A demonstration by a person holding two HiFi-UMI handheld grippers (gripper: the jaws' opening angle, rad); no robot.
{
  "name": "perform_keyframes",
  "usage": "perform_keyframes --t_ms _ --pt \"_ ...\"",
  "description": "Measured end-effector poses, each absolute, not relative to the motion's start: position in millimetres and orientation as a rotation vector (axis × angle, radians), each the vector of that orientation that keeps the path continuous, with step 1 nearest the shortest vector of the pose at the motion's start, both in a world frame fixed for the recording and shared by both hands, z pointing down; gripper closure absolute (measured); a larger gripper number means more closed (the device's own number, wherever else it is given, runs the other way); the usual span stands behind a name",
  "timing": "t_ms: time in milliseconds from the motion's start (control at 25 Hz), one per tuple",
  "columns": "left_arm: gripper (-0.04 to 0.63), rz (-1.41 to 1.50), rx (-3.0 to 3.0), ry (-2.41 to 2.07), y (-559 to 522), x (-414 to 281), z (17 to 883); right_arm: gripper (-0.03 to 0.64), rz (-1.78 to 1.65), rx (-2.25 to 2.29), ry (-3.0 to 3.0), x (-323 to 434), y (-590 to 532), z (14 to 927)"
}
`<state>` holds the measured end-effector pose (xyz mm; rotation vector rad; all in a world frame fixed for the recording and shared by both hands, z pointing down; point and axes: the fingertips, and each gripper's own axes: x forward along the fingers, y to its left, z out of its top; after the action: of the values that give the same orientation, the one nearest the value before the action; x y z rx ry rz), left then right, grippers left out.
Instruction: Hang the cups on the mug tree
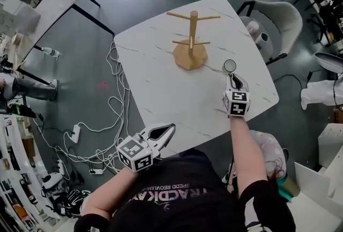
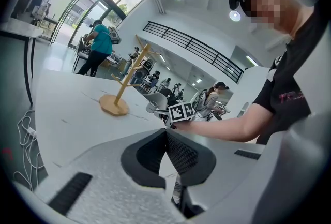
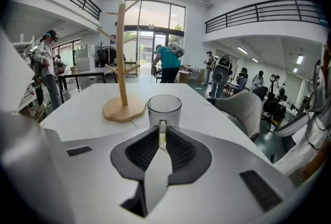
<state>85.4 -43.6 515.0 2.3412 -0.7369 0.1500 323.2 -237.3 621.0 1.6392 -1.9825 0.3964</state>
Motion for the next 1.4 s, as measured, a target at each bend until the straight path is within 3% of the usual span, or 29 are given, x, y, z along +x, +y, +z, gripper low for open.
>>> perform_keyframes --t_ms 600,1400 --pt "0.598 0.083 2.367 -0.757 -35.3 74.5 503.8 0.574 -0.022 1.430 -1.898 301.1 -275.0 559.7" --pt "0.598 0.026 2.358 -0.789 -31.0 36.5 498.3 0.574 -0.386 1.033 -1.544 270.2 -313.3 553.4"
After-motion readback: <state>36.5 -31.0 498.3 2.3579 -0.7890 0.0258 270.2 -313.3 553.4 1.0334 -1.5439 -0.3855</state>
